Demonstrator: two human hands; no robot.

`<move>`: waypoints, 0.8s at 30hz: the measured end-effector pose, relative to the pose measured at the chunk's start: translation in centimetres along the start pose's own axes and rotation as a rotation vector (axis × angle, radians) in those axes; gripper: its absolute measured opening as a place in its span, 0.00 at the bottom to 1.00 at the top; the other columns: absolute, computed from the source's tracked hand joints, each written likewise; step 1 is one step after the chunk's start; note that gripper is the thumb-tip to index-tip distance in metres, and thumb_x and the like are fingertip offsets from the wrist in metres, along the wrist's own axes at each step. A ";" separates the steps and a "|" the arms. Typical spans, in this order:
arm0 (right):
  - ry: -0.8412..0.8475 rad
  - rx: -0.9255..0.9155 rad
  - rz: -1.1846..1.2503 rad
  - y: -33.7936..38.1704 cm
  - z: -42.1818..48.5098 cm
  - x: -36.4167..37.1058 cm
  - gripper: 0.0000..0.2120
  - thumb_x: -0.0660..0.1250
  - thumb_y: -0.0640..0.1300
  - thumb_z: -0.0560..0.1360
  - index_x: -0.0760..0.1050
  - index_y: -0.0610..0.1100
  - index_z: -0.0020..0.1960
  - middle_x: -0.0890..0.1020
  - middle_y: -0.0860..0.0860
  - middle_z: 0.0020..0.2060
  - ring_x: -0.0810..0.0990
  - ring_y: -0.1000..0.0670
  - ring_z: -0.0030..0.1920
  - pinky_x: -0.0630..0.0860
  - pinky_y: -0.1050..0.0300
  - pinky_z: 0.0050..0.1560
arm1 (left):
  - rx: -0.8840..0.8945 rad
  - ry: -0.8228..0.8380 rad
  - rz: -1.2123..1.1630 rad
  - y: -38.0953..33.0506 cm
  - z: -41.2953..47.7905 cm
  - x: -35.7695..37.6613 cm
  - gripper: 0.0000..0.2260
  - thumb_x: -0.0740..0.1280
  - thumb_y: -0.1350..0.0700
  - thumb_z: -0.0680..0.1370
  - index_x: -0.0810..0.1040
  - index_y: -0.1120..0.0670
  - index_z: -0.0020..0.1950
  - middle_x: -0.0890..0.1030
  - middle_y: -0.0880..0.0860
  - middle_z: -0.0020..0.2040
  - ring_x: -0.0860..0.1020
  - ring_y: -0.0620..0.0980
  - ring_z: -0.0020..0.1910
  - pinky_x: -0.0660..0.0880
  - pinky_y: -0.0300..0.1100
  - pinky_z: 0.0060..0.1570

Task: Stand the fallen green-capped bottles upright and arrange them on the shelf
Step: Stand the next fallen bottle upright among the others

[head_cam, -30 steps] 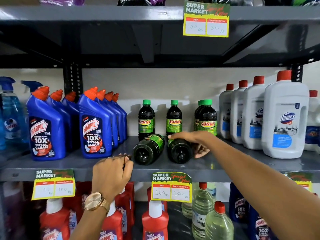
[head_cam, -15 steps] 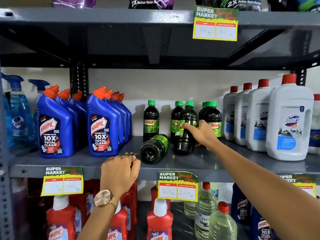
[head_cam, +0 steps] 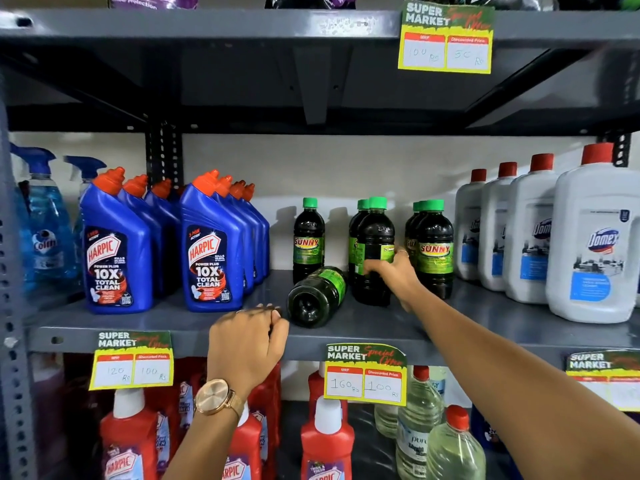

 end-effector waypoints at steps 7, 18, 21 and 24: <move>-0.097 -0.079 -0.239 -0.6 0.2 -0.3 0.39 0.82 0.54 0.55 0.71 0.41 0.60 0.80 0.45 0.53 0.80 0.45 0.53 0.79 0.47 0.56 | -0.012 0.000 0.001 0.0 -0.1 0.2 0.15 0.56 0.53 0.70 0.68 0.53 0.23 0.71 0.48 0.20 0.68 0.50 0.19 0.56 0.35 0.25; -0.072 -0.071 -0.263 -0.7 -0.2 -0.7 0.32 0.78 0.51 0.63 0.73 0.40 0.62 0.78 0.49 0.51 0.79 0.45 0.55 0.76 0.54 0.54 | -0.017 -0.006 0.027 0.0 0.0 0.2 0.16 0.56 0.53 0.71 0.69 0.53 0.23 0.72 0.48 0.20 0.68 0.51 0.19 0.54 0.35 0.24; -0.099 -0.080 -0.290 -0.7 -0.2 -0.5 0.37 0.80 0.56 0.59 0.72 0.40 0.60 0.79 0.48 0.52 0.79 0.45 0.55 0.77 0.49 0.58 | -0.018 0.000 0.028 0.0 -0.1 0.2 0.17 0.56 0.53 0.71 0.70 0.53 0.23 0.71 0.49 0.20 0.69 0.51 0.19 0.55 0.36 0.24; -0.087 -0.052 -0.237 -0.8 -0.1 -0.2 0.20 0.78 0.51 0.62 0.75 0.44 0.48 0.81 0.45 0.50 0.80 0.45 0.51 0.78 0.53 0.51 | -0.009 0.001 0.028 -0.1 -0.1 0.0 0.16 0.56 0.53 0.71 0.69 0.53 0.23 0.72 0.49 0.20 0.69 0.51 0.19 0.55 0.36 0.24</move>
Point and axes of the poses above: each hand's wrist, its own z-axis towards the middle knuckle, its own x-axis out of the palm, y = z × x, the point moved 5 cm from there along z, towards the middle knuckle
